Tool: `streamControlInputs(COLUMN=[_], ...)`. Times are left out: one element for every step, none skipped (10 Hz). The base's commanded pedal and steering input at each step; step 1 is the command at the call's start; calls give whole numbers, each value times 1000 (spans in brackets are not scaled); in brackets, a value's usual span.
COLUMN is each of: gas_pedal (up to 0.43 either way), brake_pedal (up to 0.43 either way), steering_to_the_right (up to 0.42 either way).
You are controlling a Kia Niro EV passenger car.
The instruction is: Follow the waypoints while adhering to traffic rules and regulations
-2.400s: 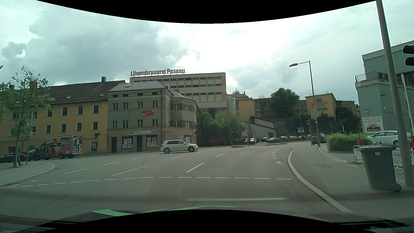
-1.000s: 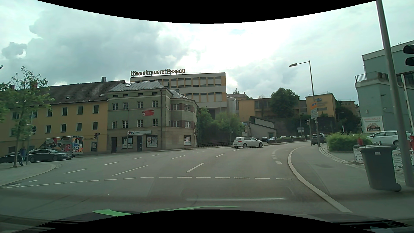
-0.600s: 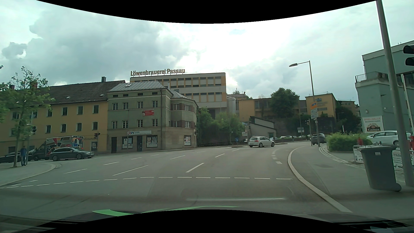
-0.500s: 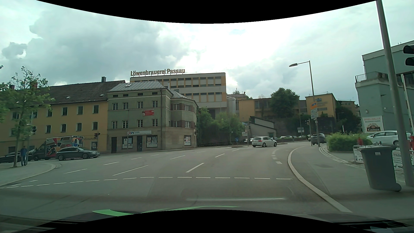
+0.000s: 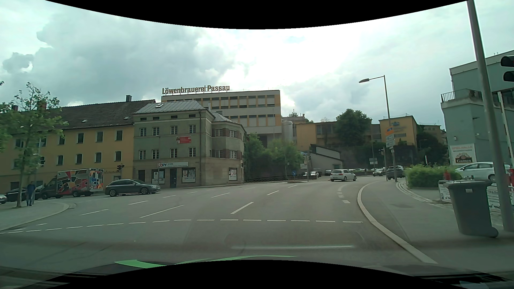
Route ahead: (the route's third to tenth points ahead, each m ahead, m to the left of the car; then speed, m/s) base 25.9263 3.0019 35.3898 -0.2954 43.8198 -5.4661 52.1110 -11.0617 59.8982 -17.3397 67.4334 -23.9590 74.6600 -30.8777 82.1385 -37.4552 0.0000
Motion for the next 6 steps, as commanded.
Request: streamControlInputs(gas_pedal=[0, 0, 0, 0, 0, 0], brake_pedal=[354, 354, 354, 354, 354, 354], steering_to_the_right=[31, 31, 31, 31, 31, 31])
